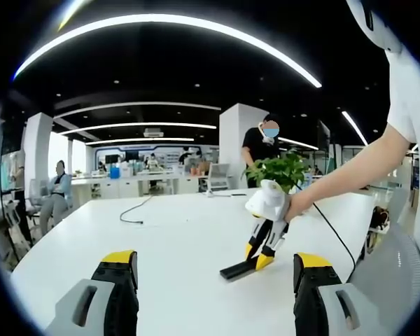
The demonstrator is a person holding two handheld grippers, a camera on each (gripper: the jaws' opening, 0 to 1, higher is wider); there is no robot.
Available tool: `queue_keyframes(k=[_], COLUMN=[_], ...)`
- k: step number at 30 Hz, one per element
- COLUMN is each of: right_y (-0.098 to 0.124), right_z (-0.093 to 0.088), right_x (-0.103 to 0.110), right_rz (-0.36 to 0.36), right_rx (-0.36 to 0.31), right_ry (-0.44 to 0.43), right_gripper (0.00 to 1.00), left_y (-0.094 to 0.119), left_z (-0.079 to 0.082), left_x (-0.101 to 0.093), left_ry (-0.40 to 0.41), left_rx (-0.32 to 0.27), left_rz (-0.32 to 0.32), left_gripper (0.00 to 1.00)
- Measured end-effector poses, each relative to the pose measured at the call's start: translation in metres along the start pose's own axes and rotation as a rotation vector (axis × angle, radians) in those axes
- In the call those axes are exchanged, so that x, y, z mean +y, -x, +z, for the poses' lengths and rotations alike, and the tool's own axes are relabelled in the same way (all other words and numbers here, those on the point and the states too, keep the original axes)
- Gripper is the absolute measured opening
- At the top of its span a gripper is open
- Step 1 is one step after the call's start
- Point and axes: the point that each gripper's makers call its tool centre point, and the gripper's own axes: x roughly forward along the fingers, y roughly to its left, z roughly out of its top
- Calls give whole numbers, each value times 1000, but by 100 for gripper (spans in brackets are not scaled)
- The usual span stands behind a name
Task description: Press the specified remote control buttons in sequence, fully releasing each button before pressing the next.
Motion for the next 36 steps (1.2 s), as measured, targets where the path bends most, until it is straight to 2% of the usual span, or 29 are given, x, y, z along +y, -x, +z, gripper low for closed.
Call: queue_keyframes(k=[22, 36], right_y=[1, 1], right_z=[-1, -2], right_x=[-22, -39], right_rz=[-3, 7], right_rx=[-5, 26], right_ry=[-8, 9], right_gripper=[21, 21], left_y=[-2, -3], left_z=[-5, -6], left_x=[0, 2], left_ry=[4, 8], left_rx=[26, 31], left_rz=[-5, 6], left_gripper=[95, 95])
